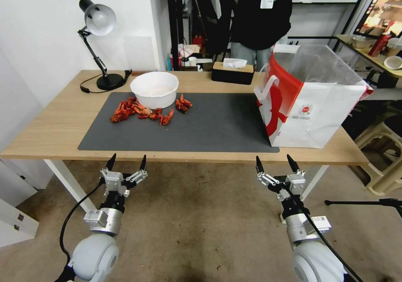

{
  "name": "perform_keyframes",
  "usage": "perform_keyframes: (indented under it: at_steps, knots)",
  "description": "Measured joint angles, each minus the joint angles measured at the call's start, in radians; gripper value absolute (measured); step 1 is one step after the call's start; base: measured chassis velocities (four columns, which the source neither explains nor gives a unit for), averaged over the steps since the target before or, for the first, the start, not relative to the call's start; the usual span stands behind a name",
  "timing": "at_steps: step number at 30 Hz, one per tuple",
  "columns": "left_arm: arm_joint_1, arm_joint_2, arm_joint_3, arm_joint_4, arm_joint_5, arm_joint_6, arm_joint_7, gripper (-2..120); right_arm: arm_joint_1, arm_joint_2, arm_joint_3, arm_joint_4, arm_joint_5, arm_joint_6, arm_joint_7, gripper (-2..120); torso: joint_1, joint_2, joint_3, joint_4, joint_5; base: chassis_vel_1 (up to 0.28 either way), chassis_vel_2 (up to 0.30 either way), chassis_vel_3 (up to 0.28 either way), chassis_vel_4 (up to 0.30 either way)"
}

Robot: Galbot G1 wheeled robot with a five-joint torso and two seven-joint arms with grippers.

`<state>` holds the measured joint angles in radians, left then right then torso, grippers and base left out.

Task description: Close the takeout container lid, then place the container into the takeout bag.

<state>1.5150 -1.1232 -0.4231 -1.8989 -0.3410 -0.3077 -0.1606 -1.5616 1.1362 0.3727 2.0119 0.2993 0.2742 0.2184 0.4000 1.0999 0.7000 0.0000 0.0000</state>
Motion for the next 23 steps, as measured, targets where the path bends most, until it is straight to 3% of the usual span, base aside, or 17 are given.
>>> perform_keyframes:
  at_steps: [23]
  knots:
    - [-0.002,0.002,0.005,0.013,-0.005,-0.004,0.001,100,0.013,0.004,-0.013,-0.006,-0.009,-0.011,0.033,100,0.0,0.0,0.0,-0.0001,0.0001,0.0,0.0,0.0,0.0]
